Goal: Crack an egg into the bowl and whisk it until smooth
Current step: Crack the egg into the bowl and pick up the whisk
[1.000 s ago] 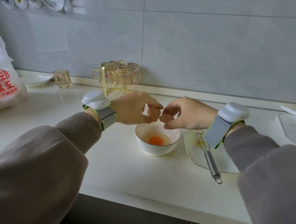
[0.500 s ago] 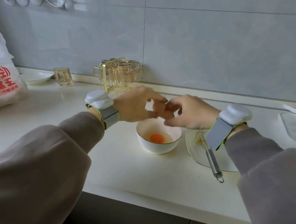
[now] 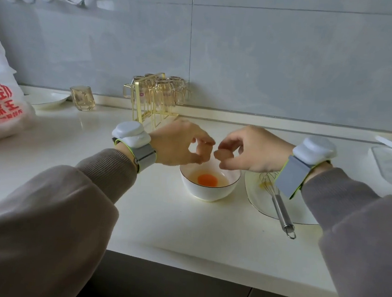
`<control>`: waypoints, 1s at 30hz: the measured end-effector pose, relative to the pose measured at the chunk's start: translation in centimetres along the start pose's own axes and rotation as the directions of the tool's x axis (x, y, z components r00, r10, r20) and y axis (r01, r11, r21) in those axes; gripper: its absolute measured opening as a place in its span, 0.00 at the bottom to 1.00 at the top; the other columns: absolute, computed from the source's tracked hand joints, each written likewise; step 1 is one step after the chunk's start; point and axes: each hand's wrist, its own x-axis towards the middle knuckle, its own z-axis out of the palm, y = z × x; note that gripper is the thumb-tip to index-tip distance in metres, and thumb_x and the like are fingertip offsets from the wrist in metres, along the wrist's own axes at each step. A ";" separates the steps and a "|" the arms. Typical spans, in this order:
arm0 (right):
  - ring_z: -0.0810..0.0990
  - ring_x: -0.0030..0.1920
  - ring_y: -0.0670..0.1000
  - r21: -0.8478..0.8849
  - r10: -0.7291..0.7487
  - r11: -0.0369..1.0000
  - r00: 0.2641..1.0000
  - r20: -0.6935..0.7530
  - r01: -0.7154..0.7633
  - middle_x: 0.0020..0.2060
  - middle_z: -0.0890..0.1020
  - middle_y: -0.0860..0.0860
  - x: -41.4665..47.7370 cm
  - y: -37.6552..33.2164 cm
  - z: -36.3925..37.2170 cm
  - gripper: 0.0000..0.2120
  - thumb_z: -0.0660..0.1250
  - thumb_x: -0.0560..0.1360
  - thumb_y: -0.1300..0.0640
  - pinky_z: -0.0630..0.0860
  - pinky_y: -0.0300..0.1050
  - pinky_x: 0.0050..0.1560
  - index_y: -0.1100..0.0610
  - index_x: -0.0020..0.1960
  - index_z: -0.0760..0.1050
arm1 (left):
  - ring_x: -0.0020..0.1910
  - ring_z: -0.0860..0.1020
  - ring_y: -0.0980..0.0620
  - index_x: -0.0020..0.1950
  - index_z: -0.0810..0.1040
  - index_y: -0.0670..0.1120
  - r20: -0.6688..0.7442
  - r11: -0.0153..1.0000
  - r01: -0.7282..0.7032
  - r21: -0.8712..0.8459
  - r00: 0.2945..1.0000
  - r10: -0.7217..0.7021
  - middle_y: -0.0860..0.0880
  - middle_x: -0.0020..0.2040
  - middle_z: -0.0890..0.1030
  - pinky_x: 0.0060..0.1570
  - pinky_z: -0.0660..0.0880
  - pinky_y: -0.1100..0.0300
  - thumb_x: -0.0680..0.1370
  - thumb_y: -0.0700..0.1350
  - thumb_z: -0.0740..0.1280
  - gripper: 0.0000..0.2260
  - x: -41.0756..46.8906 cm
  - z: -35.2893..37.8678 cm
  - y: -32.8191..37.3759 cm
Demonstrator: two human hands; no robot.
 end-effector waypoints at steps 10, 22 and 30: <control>0.77 0.37 0.30 0.113 0.021 0.994 0.996 -0.086 -0.011 0.50 0.85 0.41 -0.1 0.2 0.5 0.17 0.79 0.71 0.45 0.68 0.31 0.40 0.47 0.58 0.84 | 0.51 0.77 0.53 0.67 0.81 0.53 -0.048 0.997 0.047 -0.060 0.998 -0.050 0.59 0.49 0.79 0.49 0.75 0.60 0.76 0.49 0.74 0.19 -0.5 0.1 0.1; 0.82 0.45 0.39 0.120 0.024 0.992 1.000 0.006 -0.025 0.49 0.87 0.42 -0.1 -0.3 0.3 0.16 0.80 0.70 0.46 0.74 0.36 0.47 0.47 0.56 0.85 | 0.52 0.79 0.54 0.66 0.81 0.56 0.081 0.997 0.057 0.044 0.995 -0.061 0.61 0.48 0.79 0.49 0.72 0.60 0.75 0.53 0.74 0.19 -0.3 -0.7 0.6; 0.80 0.46 0.38 0.158 0.059 0.986 0.998 -0.028 -0.053 0.52 0.87 0.43 -0.3 0.6 0.7 0.18 0.80 0.70 0.45 0.72 0.37 0.48 0.47 0.58 0.85 | 0.55 0.78 0.53 0.66 0.79 0.56 0.134 0.994 0.106 -0.014 0.986 -0.103 0.59 0.53 0.81 0.54 0.75 0.58 0.75 0.53 0.73 0.19 -0.6 -0.3 0.6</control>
